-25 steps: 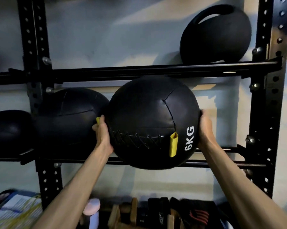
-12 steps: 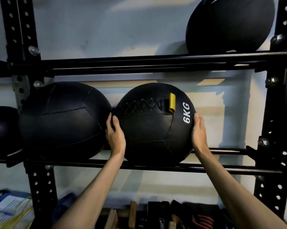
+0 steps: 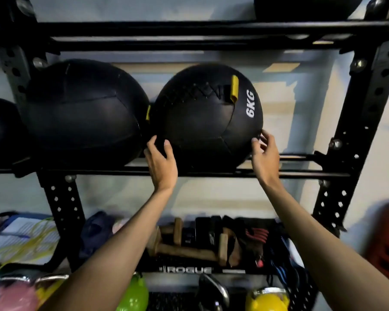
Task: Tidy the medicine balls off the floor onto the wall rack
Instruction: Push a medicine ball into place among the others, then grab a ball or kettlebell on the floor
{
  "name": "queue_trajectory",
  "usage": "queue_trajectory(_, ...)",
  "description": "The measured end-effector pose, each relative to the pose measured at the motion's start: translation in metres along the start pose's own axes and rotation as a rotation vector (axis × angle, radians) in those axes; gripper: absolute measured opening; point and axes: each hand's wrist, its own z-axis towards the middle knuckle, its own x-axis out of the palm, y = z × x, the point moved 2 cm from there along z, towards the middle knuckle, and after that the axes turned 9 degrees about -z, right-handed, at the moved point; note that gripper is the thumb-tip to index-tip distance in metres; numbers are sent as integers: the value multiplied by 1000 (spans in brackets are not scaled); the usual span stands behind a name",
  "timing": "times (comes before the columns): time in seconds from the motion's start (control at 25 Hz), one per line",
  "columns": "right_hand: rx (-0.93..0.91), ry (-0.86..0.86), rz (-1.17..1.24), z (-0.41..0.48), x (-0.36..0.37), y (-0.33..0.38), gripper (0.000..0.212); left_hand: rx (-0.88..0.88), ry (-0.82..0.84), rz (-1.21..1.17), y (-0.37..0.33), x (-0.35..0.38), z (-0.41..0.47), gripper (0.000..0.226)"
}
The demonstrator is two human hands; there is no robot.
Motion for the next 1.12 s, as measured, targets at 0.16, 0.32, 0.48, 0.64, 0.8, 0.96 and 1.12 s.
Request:
queue_trajectory(0.16,-89,15,-229,-81,-21,-27,24,147,167,182,46,-12,-87,31)
queue_trajectory(0.32,9,248,-488,-163,-46,-86,18,-50,508,363,91,-14,-178,25)
queue_trajectory(0.48,129,477,-722,-231,-71,-147,15,-205,821,553,130,-16,-251,14)
queue_trajectory(0.64,271,660,-839,-280,-102,-212,22,-337,1185,707,166,-7,-321,10)
queue_trajectory(0.8,417,811,-862,-309,-130,-271,24,-547,1418,692,191,16,-384,20)
queue_trajectory(0.96,486,962,-890,-324,-158,-345,25,-659,1501,715,219,52,-449,26)
queue_trajectory(1.12,609,1115,-854,-341,-176,-419,28,-775,1499,758,264,76,-503,28)
